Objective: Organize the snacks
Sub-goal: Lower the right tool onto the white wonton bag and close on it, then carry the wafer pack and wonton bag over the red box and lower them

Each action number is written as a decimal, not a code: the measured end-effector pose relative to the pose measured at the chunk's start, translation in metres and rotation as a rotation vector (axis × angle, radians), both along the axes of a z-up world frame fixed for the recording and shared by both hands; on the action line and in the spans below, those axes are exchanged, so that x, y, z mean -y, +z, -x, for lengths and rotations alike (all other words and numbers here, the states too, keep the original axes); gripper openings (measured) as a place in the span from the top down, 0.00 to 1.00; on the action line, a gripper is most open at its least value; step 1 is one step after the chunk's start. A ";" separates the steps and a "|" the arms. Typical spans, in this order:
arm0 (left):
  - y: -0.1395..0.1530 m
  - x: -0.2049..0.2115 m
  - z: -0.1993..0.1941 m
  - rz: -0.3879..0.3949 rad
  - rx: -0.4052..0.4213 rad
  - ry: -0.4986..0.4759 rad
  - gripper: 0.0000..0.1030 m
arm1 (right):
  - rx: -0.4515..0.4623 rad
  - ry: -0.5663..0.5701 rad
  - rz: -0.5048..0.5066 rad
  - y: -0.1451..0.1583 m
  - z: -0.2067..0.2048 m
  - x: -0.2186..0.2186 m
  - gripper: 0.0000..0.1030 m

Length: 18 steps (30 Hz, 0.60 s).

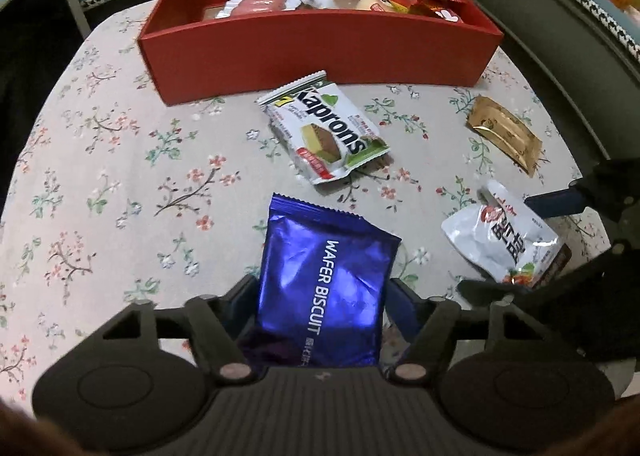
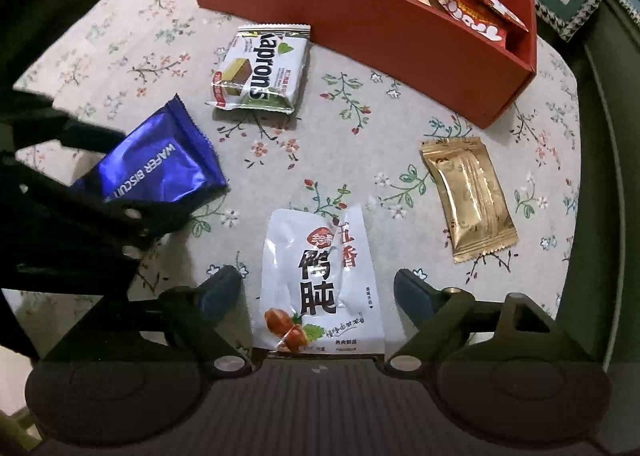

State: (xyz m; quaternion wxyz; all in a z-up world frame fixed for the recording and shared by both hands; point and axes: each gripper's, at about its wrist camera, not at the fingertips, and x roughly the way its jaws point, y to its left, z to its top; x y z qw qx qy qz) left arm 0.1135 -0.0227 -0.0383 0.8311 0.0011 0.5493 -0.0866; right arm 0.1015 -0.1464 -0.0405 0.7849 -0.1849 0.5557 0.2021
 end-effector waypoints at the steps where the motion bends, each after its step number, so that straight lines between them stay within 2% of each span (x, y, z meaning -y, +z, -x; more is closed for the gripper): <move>1: 0.000 -0.002 0.001 -0.006 0.000 0.006 0.00 | 0.001 -0.011 -0.007 0.001 0.000 0.002 0.16; 5: 0.003 -0.004 0.006 -0.002 0.002 0.011 0.00 | 0.008 -0.026 -0.015 0.009 0.003 0.008 0.36; 10: 0.010 -0.010 0.008 0.035 0.000 0.030 0.01 | 0.018 -0.047 -0.008 0.010 0.010 0.011 0.37; 13: 0.018 -0.014 0.007 0.068 0.013 0.046 0.11 | 0.030 -0.056 -0.022 0.014 0.014 0.012 0.37; 15: 0.023 -0.016 0.006 0.084 0.019 0.047 0.12 | 0.040 -0.067 -0.033 0.017 0.013 0.012 0.37; 18: 0.014 -0.011 0.004 0.061 -0.009 0.038 0.10 | 0.055 -0.084 -0.030 0.020 0.011 0.014 0.37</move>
